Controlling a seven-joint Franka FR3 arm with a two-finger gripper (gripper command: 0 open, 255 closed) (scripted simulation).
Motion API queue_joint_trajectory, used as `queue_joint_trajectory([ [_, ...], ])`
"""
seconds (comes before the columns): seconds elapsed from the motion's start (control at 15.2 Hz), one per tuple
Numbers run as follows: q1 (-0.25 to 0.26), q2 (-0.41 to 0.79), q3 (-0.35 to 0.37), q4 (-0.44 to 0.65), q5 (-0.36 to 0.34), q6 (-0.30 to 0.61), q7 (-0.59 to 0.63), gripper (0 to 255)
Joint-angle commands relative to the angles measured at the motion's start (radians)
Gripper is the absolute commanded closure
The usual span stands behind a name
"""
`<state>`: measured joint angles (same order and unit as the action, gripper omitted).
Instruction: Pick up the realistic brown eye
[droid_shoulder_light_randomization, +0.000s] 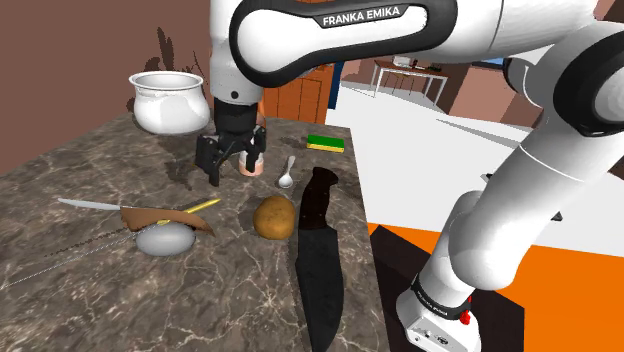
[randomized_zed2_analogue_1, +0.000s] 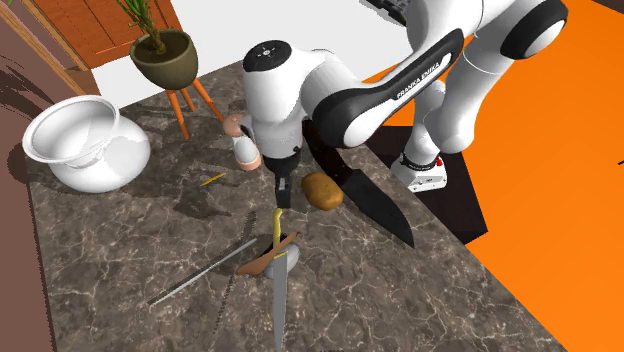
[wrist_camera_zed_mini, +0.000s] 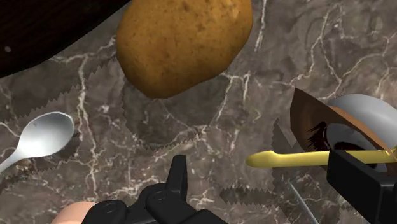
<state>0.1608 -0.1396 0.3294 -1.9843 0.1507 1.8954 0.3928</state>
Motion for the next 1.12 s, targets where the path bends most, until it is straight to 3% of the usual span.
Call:
queue_joint_trajectory([
  [0.0,0.01,0.066,0.02,0.054,-0.019,0.023,0.023,0],
  [0.46,0.076,0.313,0.074,0.306,-0.121,0.046,0.119,0],
  [0.86,0.173,0.549,0.088,0.599,-0.227,0.007,0.188,0],
  [1.06,0.176,0.556,0.085,0.582,-0.23,0.032,0.188,0],
])
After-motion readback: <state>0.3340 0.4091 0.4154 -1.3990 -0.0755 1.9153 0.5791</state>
